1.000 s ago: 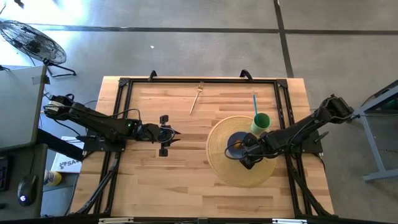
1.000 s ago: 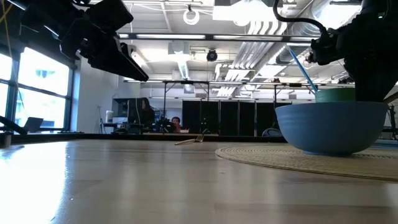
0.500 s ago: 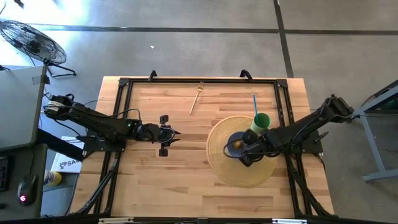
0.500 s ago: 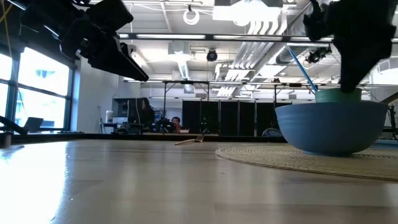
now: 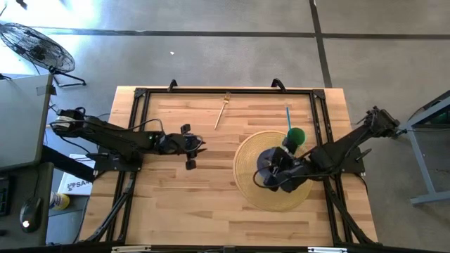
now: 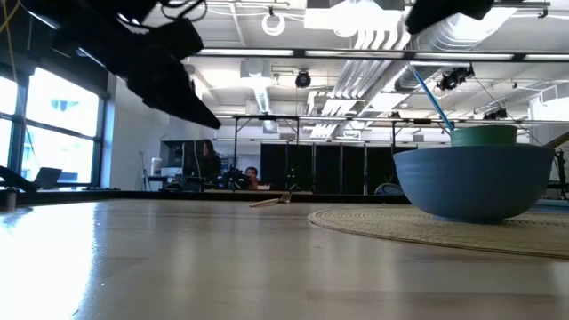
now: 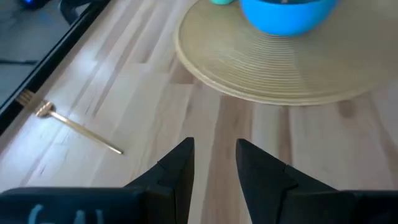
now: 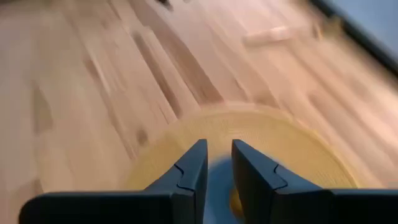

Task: Pick & Place Utensil
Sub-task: Put the gold fork into the blue bowl

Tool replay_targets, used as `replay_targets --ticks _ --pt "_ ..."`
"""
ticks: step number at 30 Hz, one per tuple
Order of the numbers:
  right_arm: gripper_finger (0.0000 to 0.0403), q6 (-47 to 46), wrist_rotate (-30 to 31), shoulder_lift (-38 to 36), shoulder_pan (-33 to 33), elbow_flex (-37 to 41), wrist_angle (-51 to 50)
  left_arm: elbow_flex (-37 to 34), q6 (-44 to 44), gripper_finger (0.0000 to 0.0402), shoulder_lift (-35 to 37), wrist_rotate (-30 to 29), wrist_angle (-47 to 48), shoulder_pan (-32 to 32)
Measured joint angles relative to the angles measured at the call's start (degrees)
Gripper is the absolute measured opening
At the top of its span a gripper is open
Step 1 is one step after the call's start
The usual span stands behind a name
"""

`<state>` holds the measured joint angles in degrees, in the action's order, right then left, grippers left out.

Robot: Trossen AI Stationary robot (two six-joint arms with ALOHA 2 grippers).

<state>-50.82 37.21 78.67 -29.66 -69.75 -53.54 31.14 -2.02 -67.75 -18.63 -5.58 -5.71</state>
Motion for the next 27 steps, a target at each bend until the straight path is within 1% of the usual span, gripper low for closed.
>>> replay_targets --ticks 3,6,10,11,14,16,18,21,24,27 --pt "0.0067 6.4 3.1 0.0 -1.0 1.8 8.1 0.0 -1.6 0.0115 -2.8 0.0 -2.6 2.5" --pt "0.0067 12.0 5.9 0.2 -1.3 5.1 18.4 0.0 -1.9 0.0115 -6.6 0.0 -7.4 5.2" --pt "0.0067 18.9 5.5 0.2 -0.8 10.8 31.4 0.0 -4.6 0.0115 -10.4 0.5 -14.3 9.8" --pt "0.0067 20.0 5.2 0.2 -0.6 12.1 34.1 0.0 -5.7 0.0115 -11.0 1.4 -15.2 11.3" --pt "0.0067 21.5 3.9 0.2 0.1 16.0 41.2 1.5 -8.6 0.0116 -13.1 3.8 -15.3 15.9" --pt "0.0067 21.5 3.8 0.2 0.2 18.3 44.8 2.7 -8.8 0.0121 -14.9 4.1 -14.9 18.5" --pt "0.0067 21.7 3.8 0.2 0.4 19.9 47.2 4.1 -8.9 0.0135 -17.1 4.1 -14.8 20.5" --pt "0.0067 23.1 4.5 0.2 0.4 22.0 50.9 6.5 -10.0 0.0168 -21.3 4.9 -14.3 22.2" --pt "0.0067 25.4 4.4 0.2 0.4 22.9 54.0 9.5 -10.3 0.0201 -26.2 5.0 -14.5 22.8" --pt "0.0067 26.9 3.7 0.2 0.4 22.9 56.1 12.6 -10.3 0.0217 -30.8 4.1 -14.2 23.1"
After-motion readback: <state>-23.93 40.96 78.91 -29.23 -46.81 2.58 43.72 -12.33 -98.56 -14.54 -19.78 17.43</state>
